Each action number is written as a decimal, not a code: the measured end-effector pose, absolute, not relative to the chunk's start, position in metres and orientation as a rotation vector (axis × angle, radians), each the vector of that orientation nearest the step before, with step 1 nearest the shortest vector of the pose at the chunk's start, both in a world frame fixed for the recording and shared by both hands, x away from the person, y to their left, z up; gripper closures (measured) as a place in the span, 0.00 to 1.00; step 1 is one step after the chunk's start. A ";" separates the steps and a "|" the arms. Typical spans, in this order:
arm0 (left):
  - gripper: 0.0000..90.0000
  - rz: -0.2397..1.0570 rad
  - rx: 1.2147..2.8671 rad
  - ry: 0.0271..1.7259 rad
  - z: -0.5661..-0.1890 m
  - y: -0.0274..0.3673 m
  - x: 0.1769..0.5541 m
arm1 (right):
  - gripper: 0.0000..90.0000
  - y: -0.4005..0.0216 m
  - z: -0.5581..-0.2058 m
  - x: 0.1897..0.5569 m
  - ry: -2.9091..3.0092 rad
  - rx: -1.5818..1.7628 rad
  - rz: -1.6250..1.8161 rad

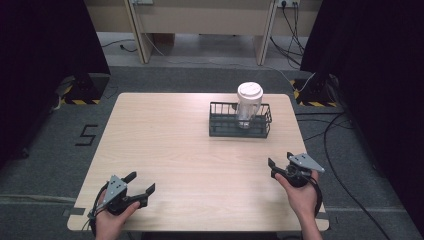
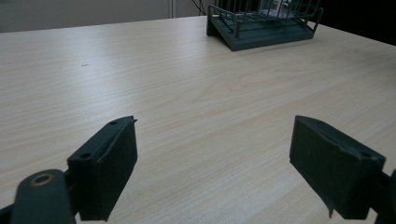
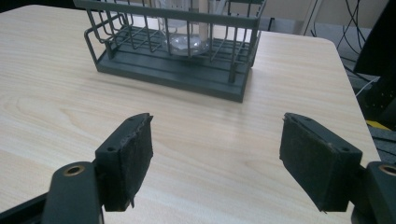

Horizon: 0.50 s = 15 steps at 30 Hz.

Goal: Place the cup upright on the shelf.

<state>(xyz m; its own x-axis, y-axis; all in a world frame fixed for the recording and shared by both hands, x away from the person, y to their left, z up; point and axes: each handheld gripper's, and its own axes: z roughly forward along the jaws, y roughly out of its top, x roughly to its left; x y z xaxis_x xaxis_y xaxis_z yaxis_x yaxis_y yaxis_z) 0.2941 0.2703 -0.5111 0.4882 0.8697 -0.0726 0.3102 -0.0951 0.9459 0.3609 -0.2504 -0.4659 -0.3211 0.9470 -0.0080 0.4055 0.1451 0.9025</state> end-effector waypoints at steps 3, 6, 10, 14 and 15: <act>0.16 0.648 1.653 1.027 -0.511 0.270 0.294 | 0.29 -0.253 -0.468 0.357 1.812 1.300 1.137; 0.16 0.648 1.653 1.027 -0.511 0.271 0.294 | 0.29 -0.256 -0.469 0.353 1.806 1.306 1.136; 0.16 0.649 1.654 1.028 -0.511 0.271 0.294 | 0.29 -0.259 -0.474 0.347 1.797 1.321 1.138; 0.16 0.650 1.654 1.029 -0.511 0.271 0.294 | 0.29 -0.263 -0.480 0.342 1.795 1.326 1.140; 0.16 0.650 1.654 1.029 -0.511 0.271 0.294 | 0.29 -0.264 -0.483 0.340 1.795 1.328 1.142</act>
